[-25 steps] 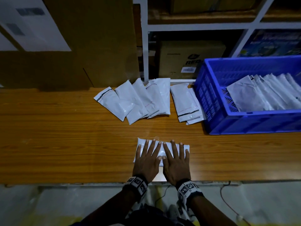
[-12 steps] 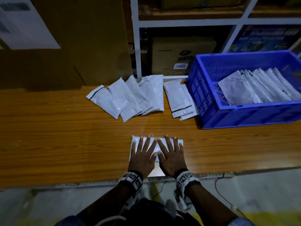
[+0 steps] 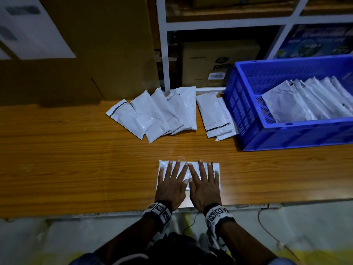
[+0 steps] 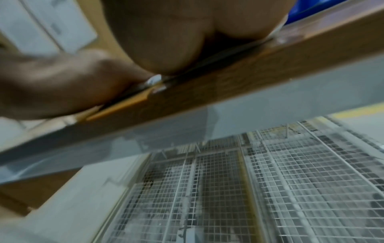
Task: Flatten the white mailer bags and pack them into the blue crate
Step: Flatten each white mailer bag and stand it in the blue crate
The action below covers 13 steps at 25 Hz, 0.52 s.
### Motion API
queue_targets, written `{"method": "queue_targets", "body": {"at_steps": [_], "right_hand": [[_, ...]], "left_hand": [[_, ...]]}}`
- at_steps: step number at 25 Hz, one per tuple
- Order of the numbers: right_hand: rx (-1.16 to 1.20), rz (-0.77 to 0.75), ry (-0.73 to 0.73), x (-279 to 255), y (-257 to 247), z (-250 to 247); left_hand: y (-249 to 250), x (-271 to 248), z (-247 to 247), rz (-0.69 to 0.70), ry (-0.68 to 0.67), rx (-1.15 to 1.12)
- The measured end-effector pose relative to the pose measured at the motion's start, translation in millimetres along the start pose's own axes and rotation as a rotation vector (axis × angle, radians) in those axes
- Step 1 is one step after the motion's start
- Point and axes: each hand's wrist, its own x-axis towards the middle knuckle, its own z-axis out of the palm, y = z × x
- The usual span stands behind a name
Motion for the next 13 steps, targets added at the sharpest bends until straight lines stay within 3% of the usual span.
{"method": "queue_targets", "body": {"at_steps": [11,13], "right_hand": [[0.055,-0.074,-0.146,8.1,10.3,-10.2],[0.071,-0.057,-0.095,4.9,10.8,-16.3]], "left_hand": [[1.0,-7.7,5.3,-0.024,0.024,-0.021],[0.7,-9.3,6.8,-0.027,0.021,-0.033]]}}
